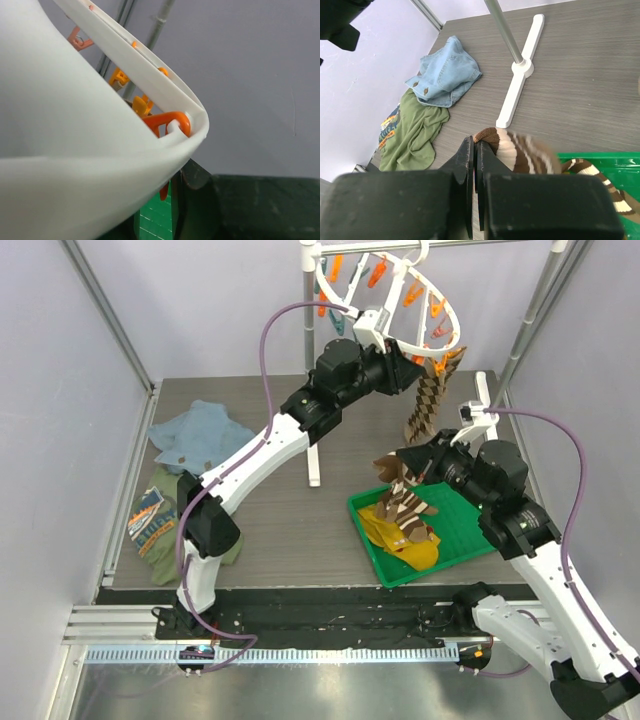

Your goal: Remove the socks clipped to the hanger

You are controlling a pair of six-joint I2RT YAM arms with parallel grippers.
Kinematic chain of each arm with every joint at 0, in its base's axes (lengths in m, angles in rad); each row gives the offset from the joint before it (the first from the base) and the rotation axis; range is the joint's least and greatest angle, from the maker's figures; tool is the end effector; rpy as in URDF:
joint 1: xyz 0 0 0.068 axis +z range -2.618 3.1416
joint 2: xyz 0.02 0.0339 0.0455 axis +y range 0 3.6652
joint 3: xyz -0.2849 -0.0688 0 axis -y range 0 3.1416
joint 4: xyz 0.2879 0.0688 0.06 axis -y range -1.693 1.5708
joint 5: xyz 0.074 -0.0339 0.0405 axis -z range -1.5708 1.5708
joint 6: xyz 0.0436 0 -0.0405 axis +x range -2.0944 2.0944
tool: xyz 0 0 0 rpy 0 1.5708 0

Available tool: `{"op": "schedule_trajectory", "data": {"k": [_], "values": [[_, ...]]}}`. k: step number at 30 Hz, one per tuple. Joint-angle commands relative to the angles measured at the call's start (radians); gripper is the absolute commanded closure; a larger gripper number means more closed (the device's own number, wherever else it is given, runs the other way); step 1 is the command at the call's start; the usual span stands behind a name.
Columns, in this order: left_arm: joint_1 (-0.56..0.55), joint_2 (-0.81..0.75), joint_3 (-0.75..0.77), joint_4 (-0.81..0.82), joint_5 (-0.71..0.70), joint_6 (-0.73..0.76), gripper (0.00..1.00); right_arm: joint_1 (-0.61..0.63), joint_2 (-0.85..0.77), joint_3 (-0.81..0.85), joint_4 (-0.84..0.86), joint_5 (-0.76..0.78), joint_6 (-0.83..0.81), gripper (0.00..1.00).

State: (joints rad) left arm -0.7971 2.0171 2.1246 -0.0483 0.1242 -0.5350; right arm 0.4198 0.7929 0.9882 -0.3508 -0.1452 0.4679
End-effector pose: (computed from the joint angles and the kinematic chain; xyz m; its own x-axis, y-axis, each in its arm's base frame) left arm 0.3734 -0.3899 0.4680 -0.3704 -0.3448 -0.8625 0.7061 0.4988 -0.5026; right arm 0.1861 0.0900 0.4130 -0.3670 0.3249 -0.8716 -0.4127 0.7829 0.4656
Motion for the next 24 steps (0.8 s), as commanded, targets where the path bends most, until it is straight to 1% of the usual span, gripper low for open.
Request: {"op": "schedule_trajectory", "data": {"k": [1, 5, 6, 8, 9, 12, 14, 16, 17, 18, 20, 21, 23, 24], "values": [[0.010, 0.009, 0.037, -0.001, -0.029, -0.017, 1.00, 0.004, -0.026, 0.001, 0.024, 0.024, -0.018, 0.99], [0.010, -0.006, 0.005, 0.001, -0.020, -0.016, 0.99, 0.004, -0.040, 0.001, -0.030, 0.064, -0.008, 0.99], [0.010, -0.012, -0.017, 0.007, -0.015, -0.014, 0.98, 0.004, -0.043, -0.002, -0.048, 0.076, -0.006, 0.99], [0.010, -0.030, -0.041, 0.011, -0.014, -0.013, 0.90, 0.004, -0.061, -0.017, -0.117, 0.137, 0.015, 0.99], [0.012, -0.040, -0.067, 0.016, -0.015, -0.010, 0.83, 0.004, -0.069, -0.026, -0.166, 0.207, 0.029, 0.99], [0.016, -0.066, -0.115, 0.027, -0.015, -0.011, 0.74, 0.005, -0.116, -0.075, -0.250, 0.278, 0.057, 0.99], [0.022, -0.086, -0.147, 0.028, -0.015, -0.017, 0.71, 0.005, -0.162, -0.131, -0.273, 0.299, 0.098, 0.99], [0.027, -0.107, -0.173, 0.031, -0.009, -0.020, 0.65, 0.005, -0.198, -0.208, -0.283, 0.303, 0.147, 0.93], [0.029, -0.116, -0.208, 0.033, -0.008, -0.026, 0.60, 0.005, -0.213, -0.239, -0.280, 0.306, 0.159, 0.90], [0.030, -0.127, -0.230, 0.045, -0.008, -0.028, 0.55, 0.005, -0.242, -0.272, -0.252, 0.312, 0.170, 0.86], [0.032, -0.162, -0.303, 0.069, -0.006, -0.031, 0.51, 0.005, -0.268, -0.373, -0.206, 0.332, 0.186, 0.82], [0.032, -0.176, -0.330, 0.077, -0.008, -0.033, 0.46, 0.005, -0.282, -0.402, -0.150, 0.334, 0.192, 0.80], [0.033, -0.208, -0.398, 0.093, -0.008, -0.031, 0.43, 0.004, -0.282, -0.480, -0.093, 0.340, 0.212, 0.76], [0.033, -0.219, -0.420, 0.094, -0.008, -0.031, 0.41, 0.004, -0.278, -0.502, -0.038, 0.340, 0.219, 0.70]]}}
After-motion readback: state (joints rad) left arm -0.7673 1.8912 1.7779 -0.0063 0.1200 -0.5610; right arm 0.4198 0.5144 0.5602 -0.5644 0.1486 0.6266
